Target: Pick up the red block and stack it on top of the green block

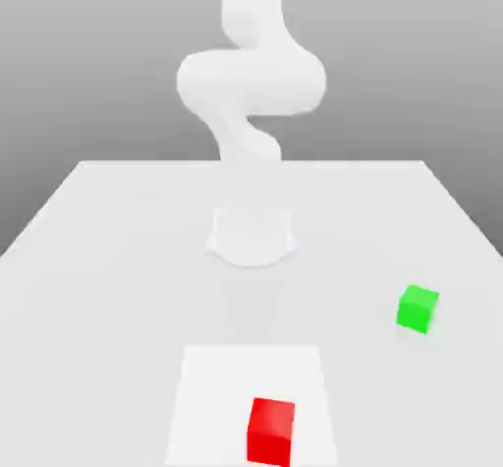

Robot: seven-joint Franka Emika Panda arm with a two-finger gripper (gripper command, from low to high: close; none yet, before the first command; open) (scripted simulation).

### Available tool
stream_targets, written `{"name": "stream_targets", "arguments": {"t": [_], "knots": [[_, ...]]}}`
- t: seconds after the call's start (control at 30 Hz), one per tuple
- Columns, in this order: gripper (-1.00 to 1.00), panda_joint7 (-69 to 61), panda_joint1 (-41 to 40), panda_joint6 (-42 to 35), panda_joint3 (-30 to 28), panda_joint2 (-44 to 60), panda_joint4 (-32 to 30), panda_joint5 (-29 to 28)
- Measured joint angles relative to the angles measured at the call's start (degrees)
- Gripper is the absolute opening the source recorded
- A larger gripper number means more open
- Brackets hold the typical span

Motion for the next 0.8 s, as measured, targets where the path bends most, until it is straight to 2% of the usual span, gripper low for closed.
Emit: {"name": "stream_targets", "arguments": {"t": [0.53, 0.8], "knots": [[0.00, 9.4, -2.5, 12.8, 3.8, 33.6, -6.1, -3.2], [0.00, 12.3, -2.2, 19.2, 4.3, 50.1, -9.1, -2.5]]}}
